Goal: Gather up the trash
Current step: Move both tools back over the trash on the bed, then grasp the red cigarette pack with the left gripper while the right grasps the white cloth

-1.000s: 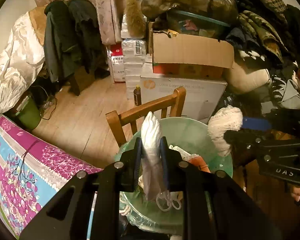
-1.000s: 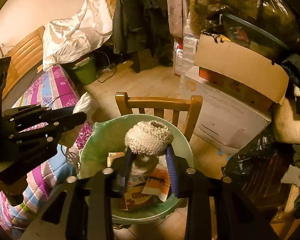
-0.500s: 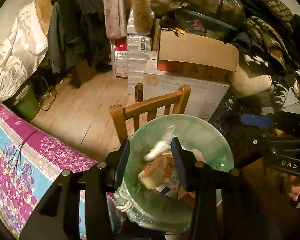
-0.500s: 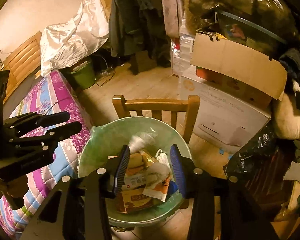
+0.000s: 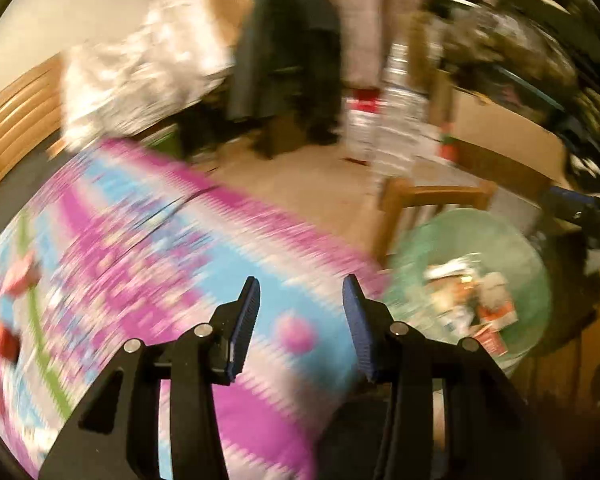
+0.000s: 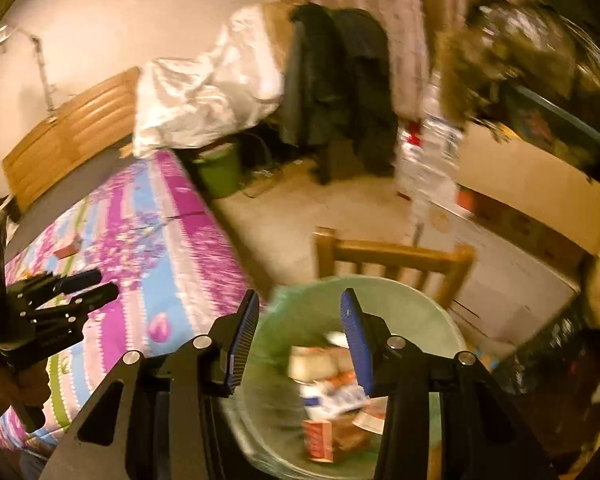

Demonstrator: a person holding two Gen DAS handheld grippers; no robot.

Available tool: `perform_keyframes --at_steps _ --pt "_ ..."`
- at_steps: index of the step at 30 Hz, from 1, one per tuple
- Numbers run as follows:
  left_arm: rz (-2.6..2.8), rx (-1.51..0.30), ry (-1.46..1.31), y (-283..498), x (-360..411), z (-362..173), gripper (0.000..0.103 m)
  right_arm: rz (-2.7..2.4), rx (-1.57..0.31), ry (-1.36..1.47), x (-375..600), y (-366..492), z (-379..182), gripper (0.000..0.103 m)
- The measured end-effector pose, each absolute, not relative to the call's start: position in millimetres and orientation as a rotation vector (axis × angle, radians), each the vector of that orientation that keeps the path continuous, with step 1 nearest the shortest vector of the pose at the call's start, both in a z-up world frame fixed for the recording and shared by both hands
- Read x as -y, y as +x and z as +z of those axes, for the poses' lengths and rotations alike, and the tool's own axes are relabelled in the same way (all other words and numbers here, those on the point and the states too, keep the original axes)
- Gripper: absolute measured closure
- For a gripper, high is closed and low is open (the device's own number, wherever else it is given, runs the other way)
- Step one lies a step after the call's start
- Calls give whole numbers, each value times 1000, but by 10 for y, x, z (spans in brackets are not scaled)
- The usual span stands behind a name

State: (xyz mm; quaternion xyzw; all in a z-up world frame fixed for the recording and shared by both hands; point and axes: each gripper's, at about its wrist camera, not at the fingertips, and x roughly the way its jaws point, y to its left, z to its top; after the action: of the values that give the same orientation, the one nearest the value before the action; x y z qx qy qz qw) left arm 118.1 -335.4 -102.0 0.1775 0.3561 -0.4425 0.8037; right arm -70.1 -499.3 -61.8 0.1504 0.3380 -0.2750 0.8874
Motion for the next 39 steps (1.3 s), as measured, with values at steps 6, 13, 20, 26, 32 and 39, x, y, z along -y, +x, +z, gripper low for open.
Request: perform_keyframes --at_steps 6,13,20,26,32,39 --pt "-659 -831 224 1760 2108 -1127 62 -380 -764 258 4361 9 -771 59" --pt "-336 -883 85 2204 549 -1298 62 -74 -876 117 3176 934 -1130 54" --pt "-166 -904 30 2724 -634 -1393 48 233 -890 -55 1853 1749 -1451 33" --pt "-140 -924 -73 3473 -1171 -1546 30 397 -857 -107 1144 2454 -1637 14" --pt "-214 -975 -52 4086 -1108 -1864 19 520 -896 -169 651 3106 -1979 13" --pt "-219 -1009 68 4389 -962 -2138 18 657 -956 -250 380 3455 -2342 14"
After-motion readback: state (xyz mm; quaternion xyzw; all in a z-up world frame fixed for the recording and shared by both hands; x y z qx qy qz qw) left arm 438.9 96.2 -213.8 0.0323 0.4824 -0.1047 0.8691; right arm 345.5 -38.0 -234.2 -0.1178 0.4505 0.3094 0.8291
